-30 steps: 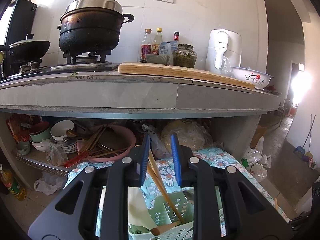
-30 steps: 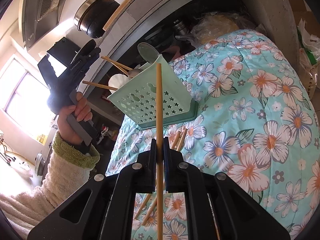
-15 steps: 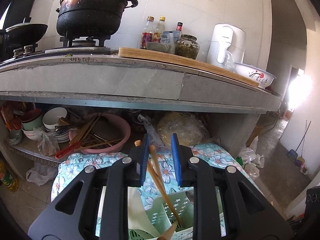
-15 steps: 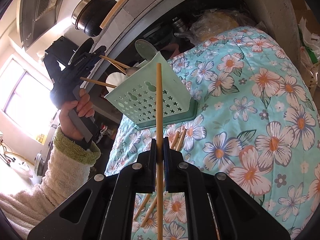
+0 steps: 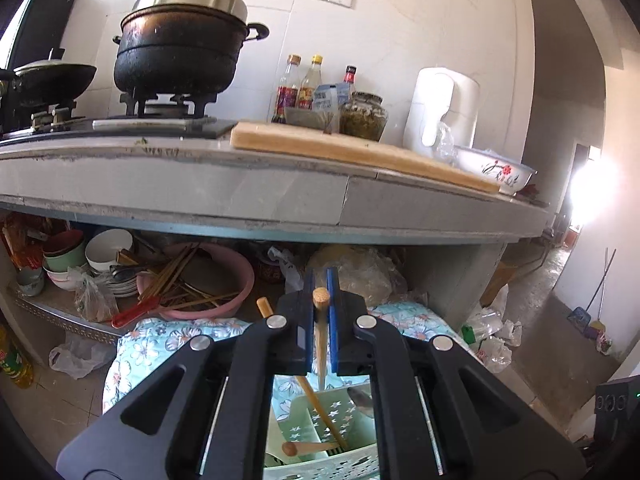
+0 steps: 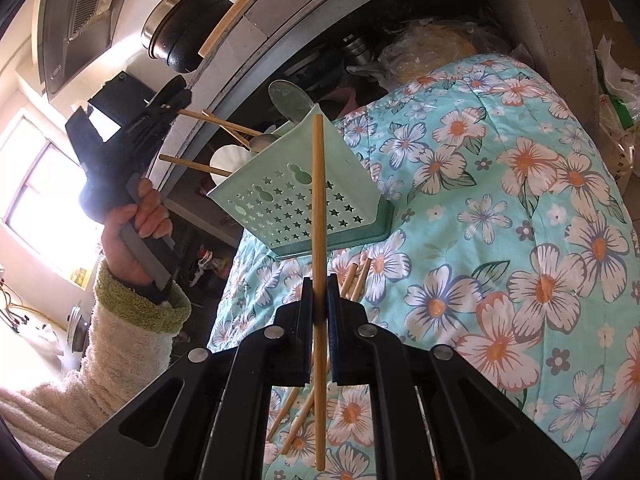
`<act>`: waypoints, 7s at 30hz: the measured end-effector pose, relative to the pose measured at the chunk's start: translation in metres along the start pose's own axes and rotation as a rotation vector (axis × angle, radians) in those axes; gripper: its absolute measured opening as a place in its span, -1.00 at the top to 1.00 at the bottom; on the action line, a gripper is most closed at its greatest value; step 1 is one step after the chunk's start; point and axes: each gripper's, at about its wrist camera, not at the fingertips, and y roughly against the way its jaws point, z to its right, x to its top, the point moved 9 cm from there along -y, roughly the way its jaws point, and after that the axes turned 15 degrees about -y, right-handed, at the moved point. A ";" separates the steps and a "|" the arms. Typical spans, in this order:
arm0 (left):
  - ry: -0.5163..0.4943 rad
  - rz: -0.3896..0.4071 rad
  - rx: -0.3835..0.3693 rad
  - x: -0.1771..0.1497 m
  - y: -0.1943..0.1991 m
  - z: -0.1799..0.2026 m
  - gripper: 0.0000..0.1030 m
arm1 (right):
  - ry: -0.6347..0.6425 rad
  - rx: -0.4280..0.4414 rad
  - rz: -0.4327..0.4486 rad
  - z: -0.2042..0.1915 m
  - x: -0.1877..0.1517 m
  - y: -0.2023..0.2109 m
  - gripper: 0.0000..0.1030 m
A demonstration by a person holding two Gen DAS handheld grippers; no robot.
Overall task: Organize utensils
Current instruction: 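Push the chopstick down into the holder with the left tool while the right holds its chopstick, then lower the chopstick into the green holder and open the right tool, then move both tools back to the chopsticks on the quilt and close the right tool on them, then lift one chopstick with the right tool while the left tool grasps another chopstick, then raise both held chopsticks over the green holder and lower them in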
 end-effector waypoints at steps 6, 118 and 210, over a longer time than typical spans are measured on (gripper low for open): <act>-0.047 0.099 0.007 0.048 0.064 0.008 0.91 | 0.012 0.005 0.000 -0.005 -0.003 0.001 0.86; 0.087 -0.406 -0.241 -0.276 0.149 0.101 -0.12 | -0.132 -0.105 -0.237 0.036 -0.115 -0.090 0.69; 0.082 -0.673 -0.205 -0.289 0.039 0.090 0.89 | 0.205 -0.461 -0.062 0.057 -0.032 -0.084 0.87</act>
